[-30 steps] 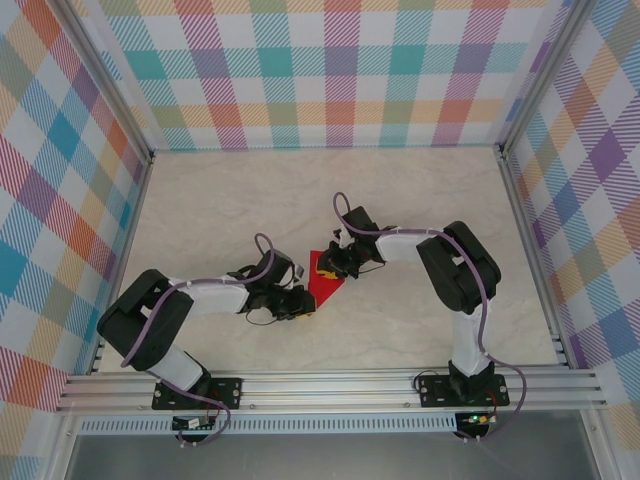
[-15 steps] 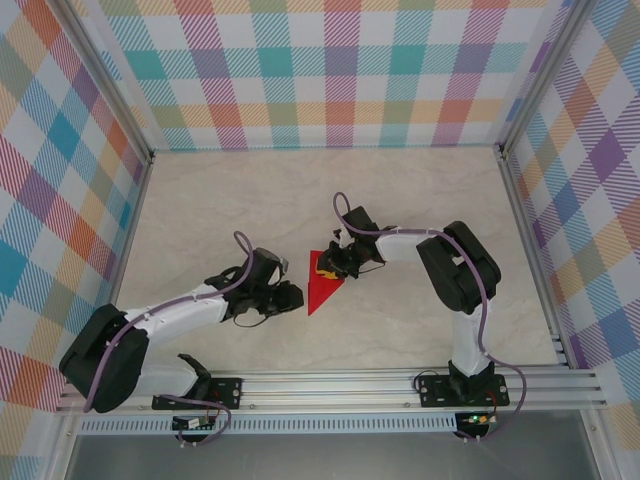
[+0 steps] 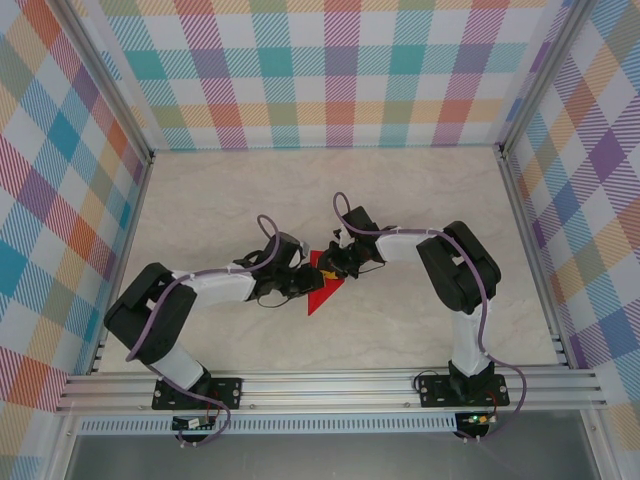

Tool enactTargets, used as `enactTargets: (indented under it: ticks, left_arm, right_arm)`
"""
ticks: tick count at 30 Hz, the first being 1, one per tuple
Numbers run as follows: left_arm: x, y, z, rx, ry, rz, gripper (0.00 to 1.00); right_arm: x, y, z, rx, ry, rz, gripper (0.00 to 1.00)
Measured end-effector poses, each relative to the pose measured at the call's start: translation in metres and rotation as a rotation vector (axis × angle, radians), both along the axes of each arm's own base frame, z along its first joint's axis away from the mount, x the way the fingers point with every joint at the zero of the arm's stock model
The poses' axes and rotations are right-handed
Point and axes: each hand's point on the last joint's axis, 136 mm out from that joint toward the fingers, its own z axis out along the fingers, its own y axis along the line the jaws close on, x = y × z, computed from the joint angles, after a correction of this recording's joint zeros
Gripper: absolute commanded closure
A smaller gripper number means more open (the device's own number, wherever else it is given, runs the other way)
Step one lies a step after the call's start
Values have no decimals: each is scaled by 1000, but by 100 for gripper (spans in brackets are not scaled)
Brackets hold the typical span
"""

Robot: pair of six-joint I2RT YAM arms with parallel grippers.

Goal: Fold a paper plane with a square sheet of paper (pick it up from the middle)
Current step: Fourth fold the wing at the center of the table.

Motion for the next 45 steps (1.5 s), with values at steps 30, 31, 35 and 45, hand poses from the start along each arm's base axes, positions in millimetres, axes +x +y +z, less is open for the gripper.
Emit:
enactTargets:
  ticks: [30, 31, 35, 45]
  left_arm:
    - [1, 10, -30, 54, 3, 32, 94]
    - [1, 10, -30, 53, 1, 32, 94]
    - [1, 10, -30, 53, 1, 32, 95]
    - [1, 10, -30, 53, 1, 32, 95]
  right_arm:
    - [7, -5, 29, 15, -106, -4, 100]
    - [5, -5, 27, 15, -102, -1, 100]
    - [-5, -2, 20, 12, -85, 14, 100]
    - [-3, -8, -2, -44, -66, -4, 100]
